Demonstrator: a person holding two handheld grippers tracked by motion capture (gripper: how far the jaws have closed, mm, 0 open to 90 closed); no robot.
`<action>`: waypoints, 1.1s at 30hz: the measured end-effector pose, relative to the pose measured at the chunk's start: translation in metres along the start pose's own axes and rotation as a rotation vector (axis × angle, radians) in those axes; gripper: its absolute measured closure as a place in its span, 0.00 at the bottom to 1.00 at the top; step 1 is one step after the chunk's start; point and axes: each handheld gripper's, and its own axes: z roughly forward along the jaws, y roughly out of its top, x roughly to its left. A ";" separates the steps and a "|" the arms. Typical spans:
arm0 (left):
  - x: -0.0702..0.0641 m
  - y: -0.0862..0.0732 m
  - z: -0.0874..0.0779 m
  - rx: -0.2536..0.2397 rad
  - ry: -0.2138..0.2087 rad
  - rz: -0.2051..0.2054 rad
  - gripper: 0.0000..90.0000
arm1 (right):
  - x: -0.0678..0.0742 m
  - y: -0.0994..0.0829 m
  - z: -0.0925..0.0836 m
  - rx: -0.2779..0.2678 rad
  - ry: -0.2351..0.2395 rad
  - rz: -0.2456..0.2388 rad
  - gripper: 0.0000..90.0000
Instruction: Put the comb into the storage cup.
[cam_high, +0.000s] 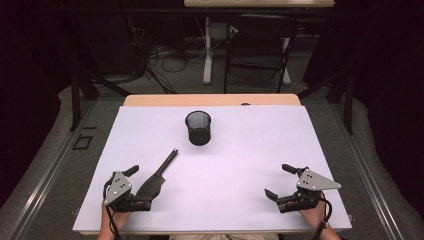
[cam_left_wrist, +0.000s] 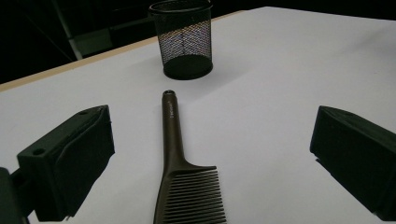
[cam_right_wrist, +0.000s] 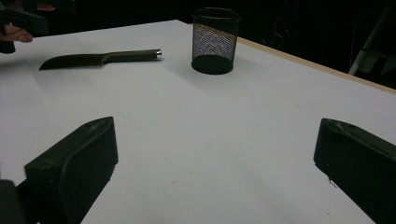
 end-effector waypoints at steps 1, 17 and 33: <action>0.000 0.000 0.000 0.000 0.000 0.000 0.00 | 0.000 0.000 0.000 0.000 0.001 -0.001 0.00; 0.004 0.010 0.014 0.062 0.008 0.001 0.00 | -0.001 -0.001 0.002 0.019 0.005 -0.004 0.00; 0.002 0.026 0.045 0.142 -0.033 0.027 0.00 | -0.001 -0.001 0.003 0.028 0.001 -0.005 0.00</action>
